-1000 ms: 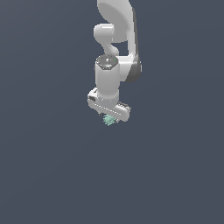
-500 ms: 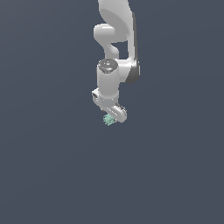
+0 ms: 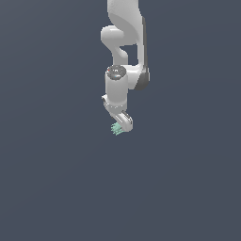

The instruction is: Pick up the object and move it to a goal position.

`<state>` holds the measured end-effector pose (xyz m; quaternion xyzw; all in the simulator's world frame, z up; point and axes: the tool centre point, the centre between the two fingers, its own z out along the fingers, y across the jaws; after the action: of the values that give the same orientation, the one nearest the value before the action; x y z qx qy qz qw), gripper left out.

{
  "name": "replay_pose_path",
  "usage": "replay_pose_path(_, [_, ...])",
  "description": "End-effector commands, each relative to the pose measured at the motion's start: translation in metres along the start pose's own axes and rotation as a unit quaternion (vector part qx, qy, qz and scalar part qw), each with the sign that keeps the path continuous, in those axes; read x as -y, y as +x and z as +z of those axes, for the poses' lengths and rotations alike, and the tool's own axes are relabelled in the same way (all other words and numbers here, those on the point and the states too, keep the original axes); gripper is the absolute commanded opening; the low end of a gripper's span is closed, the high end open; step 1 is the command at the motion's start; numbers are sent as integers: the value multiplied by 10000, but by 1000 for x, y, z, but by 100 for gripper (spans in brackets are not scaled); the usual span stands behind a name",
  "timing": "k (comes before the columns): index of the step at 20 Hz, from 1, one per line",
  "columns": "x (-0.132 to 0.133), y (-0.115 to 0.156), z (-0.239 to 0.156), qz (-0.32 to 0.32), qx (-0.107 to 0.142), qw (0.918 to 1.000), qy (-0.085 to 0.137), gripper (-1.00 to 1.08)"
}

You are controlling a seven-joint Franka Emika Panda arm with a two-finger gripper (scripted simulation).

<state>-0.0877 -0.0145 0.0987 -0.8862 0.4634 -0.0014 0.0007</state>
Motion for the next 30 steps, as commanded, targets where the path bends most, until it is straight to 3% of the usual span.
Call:
replay_pose_path(1, [-3,-2,3,170,4,9999,-5,100])
replay_pose_path(12, [-6,-4,8,325,9,9995,-13,100])
replay_pose_path(28, [-7,-5,56,349,8,9994,-14,100])
replay_pose_path(29, [-7,-5,56,349,8,9994,-14,-100])
replay_pose_path(30, [-7,-5,56,349,8,9994,-14,-100])
